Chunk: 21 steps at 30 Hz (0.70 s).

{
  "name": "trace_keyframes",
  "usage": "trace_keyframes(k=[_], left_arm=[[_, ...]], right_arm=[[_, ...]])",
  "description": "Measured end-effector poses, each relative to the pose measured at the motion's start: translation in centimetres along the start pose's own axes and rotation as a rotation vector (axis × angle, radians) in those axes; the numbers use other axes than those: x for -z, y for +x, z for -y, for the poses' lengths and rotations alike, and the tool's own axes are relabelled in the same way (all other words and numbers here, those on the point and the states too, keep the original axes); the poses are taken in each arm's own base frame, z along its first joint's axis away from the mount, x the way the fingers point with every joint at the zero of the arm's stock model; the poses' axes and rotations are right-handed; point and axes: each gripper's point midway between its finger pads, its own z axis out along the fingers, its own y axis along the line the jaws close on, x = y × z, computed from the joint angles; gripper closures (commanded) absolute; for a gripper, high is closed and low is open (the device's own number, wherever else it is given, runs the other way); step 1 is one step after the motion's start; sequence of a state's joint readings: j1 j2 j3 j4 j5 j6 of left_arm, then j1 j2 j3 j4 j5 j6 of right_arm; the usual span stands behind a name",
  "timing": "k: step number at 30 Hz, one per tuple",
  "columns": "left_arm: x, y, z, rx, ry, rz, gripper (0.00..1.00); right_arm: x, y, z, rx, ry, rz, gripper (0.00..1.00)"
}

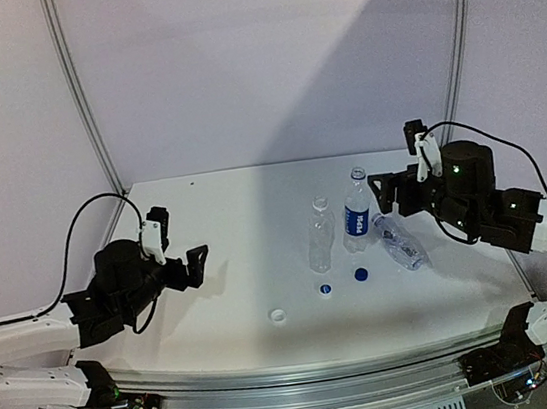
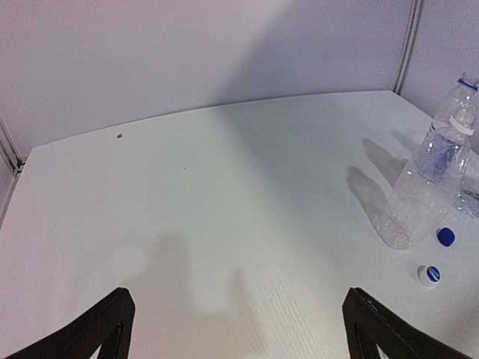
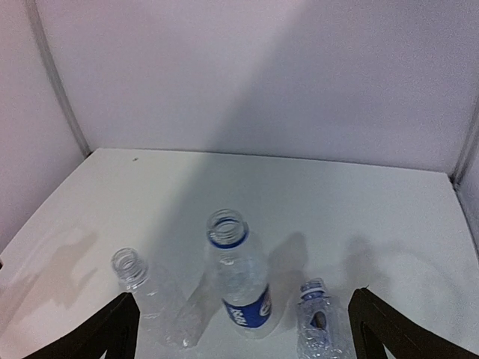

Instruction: Unscrew the bottle caps

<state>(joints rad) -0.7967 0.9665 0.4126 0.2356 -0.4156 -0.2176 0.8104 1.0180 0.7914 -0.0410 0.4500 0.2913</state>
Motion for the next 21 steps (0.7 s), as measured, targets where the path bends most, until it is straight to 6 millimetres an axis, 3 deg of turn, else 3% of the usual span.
trace_keyframes(k=[4,12,16,21], left_arm=[[0.3,-0.3,-0.2,-0.004,-0.004,0.007,0.01],[2.7,-3.3,-0.6,0.054,0.021,0.133,0.01],[2.9,-3.5,-0.7,0.058,0.023,0.141,0.01],[2.5,-2.9,-0.5,0.048,0.024,0.119,0.01]], right_arm=[[-0.7,0.3,2.2,-0.05,0.152,0.004,0.01],[-3.0,3.6,3.7,-0.011,0.287,-0.073,0.01],[-2.3,3.1,4.1,-0.026,0.294,-0.042,0.01],[0.5,1.6,5.4,-0.08,0.281,0.053,0.01]])
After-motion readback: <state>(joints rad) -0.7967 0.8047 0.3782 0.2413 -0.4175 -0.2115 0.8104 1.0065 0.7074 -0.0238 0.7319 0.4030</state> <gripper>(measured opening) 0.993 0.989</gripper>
